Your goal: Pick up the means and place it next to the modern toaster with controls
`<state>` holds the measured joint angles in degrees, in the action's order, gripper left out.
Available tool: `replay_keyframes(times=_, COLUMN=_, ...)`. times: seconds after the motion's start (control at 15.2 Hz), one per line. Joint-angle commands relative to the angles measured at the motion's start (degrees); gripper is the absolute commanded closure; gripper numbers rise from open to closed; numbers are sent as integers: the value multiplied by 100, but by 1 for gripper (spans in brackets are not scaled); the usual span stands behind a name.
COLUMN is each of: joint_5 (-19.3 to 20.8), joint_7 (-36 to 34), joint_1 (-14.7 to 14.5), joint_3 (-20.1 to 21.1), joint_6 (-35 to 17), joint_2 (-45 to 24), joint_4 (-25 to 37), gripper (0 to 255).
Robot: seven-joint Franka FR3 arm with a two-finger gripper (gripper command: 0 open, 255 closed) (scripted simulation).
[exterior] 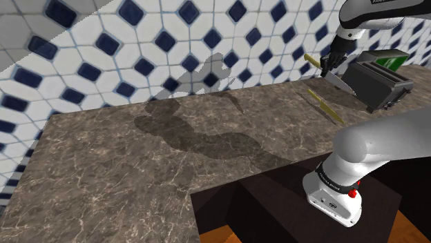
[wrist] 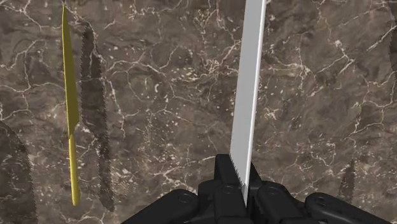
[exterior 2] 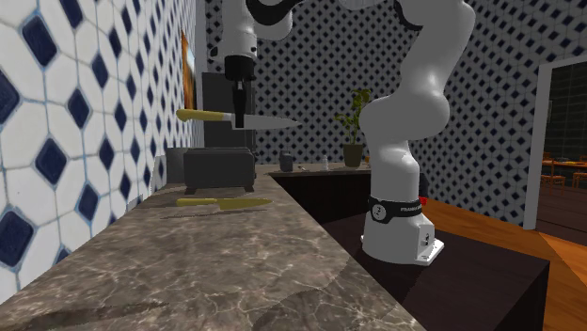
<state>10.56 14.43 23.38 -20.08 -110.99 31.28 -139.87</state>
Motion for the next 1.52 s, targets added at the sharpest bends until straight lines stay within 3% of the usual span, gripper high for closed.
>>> replay_keyframes(times=0.0, joint_5=110, joint_7=314, joint_1=115, joint_3=-253, joint_6=-35, joint_2=-66, joint_4=61, gripper=255)
replay_keyframes(times=0.46, joint_5=297, joint_7=1375, joint_1=374, joint_3=-1111, joint_6=-71, joint_2=-510, joint_4=583, gripper=255)
replay_keyframes(times=0.86, joint_5=178, joint_7=2376, joint_1=442, joint_3=-1913, joint_6=-126, joint_2=-1170, joint_4=1265, gripper=255)
replay_keyframes(times=1.19, joint_5=-253, joint_7=3354, joint_1=420, joint_3=-2648, joint_6=-149, joint_2=-1975, joint_4=1997, gripper=255)
replay_keyframes(times=1.45, joint_5=-956, joint_7=4313, joint_1=481, joint_3=-3228, joint_6=-96, joint_2=-2882, joint_4=2706, gripper=255)
